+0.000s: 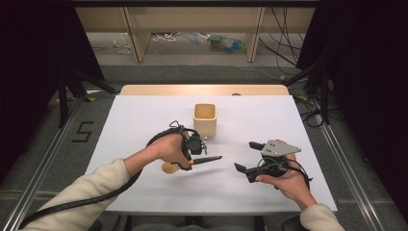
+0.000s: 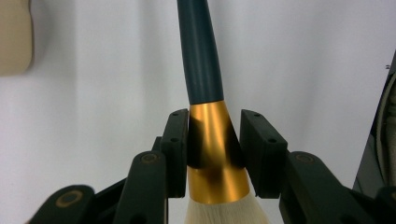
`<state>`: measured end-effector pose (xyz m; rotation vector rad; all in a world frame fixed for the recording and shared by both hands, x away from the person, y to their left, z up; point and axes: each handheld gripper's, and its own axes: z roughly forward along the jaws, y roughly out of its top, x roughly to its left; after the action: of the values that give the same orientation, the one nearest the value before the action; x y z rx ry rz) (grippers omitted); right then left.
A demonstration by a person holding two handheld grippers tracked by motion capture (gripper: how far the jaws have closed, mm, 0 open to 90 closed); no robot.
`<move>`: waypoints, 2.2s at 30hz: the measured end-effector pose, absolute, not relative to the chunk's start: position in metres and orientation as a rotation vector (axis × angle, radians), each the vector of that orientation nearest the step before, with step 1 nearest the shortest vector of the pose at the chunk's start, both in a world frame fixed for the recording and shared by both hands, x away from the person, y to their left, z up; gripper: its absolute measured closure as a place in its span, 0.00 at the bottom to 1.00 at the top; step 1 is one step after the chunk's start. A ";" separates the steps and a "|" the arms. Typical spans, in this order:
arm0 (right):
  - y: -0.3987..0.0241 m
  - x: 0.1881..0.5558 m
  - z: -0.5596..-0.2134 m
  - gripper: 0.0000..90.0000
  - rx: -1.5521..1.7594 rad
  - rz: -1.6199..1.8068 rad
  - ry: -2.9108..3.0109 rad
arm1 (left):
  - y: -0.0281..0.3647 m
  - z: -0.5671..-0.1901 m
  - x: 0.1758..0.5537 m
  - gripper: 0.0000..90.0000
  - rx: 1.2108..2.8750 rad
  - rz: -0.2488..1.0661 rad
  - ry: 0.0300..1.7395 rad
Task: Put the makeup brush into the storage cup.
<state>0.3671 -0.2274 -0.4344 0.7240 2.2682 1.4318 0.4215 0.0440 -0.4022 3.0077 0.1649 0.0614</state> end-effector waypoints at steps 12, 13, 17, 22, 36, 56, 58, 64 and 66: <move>-0.213 0.372 -0.437 0.12 0.686 1.422 2.311 | 0.031 -0.398 0.416 0.71 2.999 0.080 0.118; -0.212 0.372 -0.438 0.12 0.681 1.423 2.316 | 0.030 -0.397 0.415 0.71 2.998 0.072 0.117; -0.209 0.372 -0.439 0.12 0.672 1.419 2.347 | 0.028 -0.396 0.414 0.71 3.002 0.071 0.103; -0.204 0.373 -0.441 0.12 0.664 1.424 2.347 | 0.024 -0.393 0.413 0.71 3.002 0.082 0.082; -0.197 0.375 -0.442 0.13 0.641 1.428 2.394 | 0.017 -0.384 0.410 0.71 3.000 0.090 0.034; -0.190 0.374 -0.447 0.17 0.599 1.414 2.491 | 0.006 -0.373 0.403 0.71 3.005 0.089 -0.041; -0.190 0.375 -0.448 0.17 0.604 1.404 2.503 | 0.005 -0.373 0.403 0.71 3.001 0.099 -0.046; -0.188 0.375 -0.448 0.18 0.599 1.389 2.518 | 0.001 -0.373 0.400 0.71 3.005 0.079 -0.067; -0.187 0.375 -0.449 0.18 0.590 1.383 2.525 | 0.000 -0.373 0.399 0.71 3.004 0.071 -0.072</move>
<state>0.3751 -0.1875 -0.4493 0.5901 2.5247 1.3831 0.3990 0.0002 -0.3727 3.0045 -0.0720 0.0710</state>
